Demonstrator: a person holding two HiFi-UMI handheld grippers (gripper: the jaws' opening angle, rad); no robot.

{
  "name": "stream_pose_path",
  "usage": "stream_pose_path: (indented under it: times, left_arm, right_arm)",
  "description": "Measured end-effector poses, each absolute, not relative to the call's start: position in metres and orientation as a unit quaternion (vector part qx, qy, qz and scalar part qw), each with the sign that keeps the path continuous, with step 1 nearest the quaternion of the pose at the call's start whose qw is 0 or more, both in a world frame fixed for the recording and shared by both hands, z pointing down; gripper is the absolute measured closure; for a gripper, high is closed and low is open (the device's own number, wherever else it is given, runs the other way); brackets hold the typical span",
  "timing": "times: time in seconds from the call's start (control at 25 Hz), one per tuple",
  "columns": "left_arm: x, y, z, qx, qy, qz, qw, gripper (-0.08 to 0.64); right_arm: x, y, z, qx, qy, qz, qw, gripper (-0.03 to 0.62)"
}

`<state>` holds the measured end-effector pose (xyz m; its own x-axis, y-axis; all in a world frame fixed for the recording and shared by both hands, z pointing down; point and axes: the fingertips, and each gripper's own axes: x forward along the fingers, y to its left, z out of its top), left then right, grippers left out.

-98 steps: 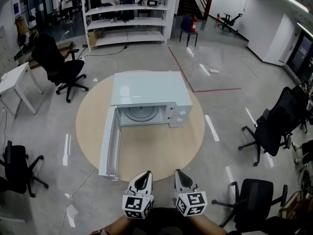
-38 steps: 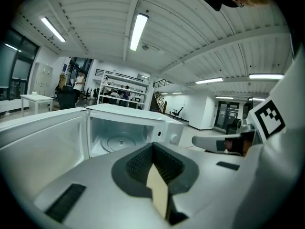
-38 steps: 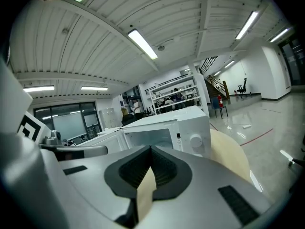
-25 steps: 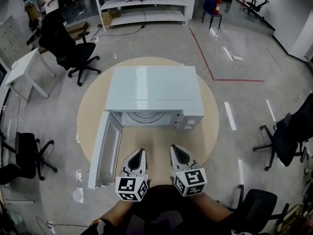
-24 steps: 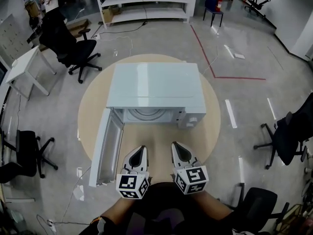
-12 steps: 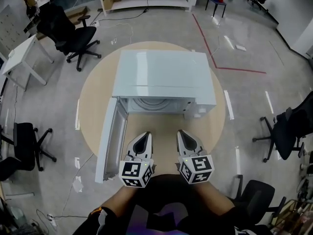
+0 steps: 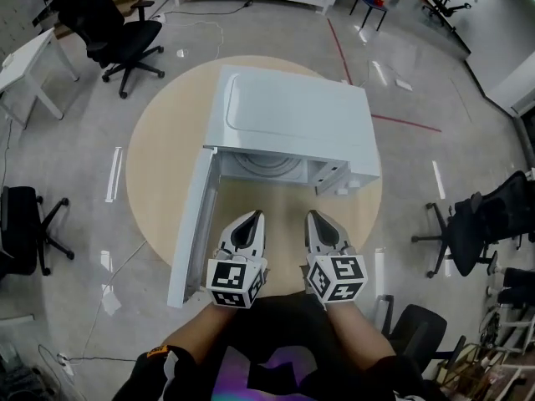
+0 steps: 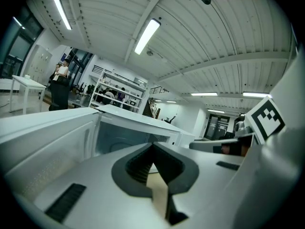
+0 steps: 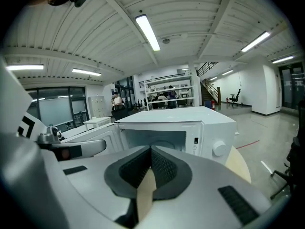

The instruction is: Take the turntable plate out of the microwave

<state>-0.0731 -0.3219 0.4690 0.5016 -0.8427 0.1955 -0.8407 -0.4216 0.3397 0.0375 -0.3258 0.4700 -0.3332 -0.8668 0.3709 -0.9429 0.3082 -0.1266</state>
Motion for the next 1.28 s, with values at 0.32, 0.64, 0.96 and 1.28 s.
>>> stream_pose_path:
  times: [0.32, 0.64, 0.96, 1.28]
  left_arm:
    - [-0.081, -0.333, 0.481, 0.835, -0.501, -0.024, 0.226, 0.512]
    - [-0.071, -0.365, 0.511, 0.809, -0.519, -0.005, 0.276, 0.511]
    - [-0.061, -0.404, 0.541, 0.778, -0.537, 0.012, 0.327, 0.511]
    - [-0.063, -0.438, 0.585, 0.726, -0.536, -0.022, 0.431, 0.503]
  right_arm:
    - [0.026, -0.340, 0.477, 0.557, -0.805, 0.156, 0.132, 0.576]
    - [0.034, -0.376, 0.504, 0.529, -0.819, 0.176, 0.134, 0.577]
    - [0.043, -0.412, 0.520, 0.502, -0.834, 0.180, 0.143, 0.577]
    - [0.048, -0.436, 0.547, 0.474, -0.842, 0.187, 0.175, 0.576]
